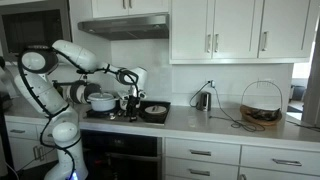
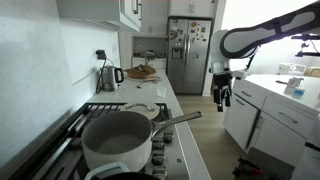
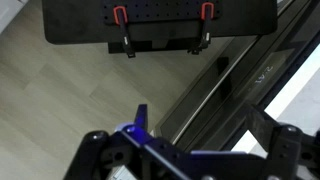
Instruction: Turn off the first knob from the left on the stove
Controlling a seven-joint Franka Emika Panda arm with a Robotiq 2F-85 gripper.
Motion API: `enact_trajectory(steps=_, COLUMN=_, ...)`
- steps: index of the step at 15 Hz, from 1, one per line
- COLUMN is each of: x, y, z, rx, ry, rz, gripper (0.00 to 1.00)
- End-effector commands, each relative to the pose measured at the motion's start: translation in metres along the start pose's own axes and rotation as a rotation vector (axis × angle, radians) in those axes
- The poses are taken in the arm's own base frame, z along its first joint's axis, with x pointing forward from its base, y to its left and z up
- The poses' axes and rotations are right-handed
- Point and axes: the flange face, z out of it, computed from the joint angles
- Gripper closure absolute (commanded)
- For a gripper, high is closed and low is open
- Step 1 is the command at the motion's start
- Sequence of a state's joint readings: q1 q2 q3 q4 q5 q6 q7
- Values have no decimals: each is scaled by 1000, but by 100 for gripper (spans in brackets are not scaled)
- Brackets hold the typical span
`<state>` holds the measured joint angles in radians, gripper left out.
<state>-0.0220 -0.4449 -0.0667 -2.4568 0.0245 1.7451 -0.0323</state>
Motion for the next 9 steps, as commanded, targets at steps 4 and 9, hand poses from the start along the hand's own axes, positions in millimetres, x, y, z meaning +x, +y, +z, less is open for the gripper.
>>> enact_trajectory(steps=4, x=0, y=0, z=0, rx=0, ry=0, rz=0, gripper=0)
enact_trajectory(steps=9, x=8, y=-22, z=-1, rx=-31, ry=-29, rz=-52, gripper=0)
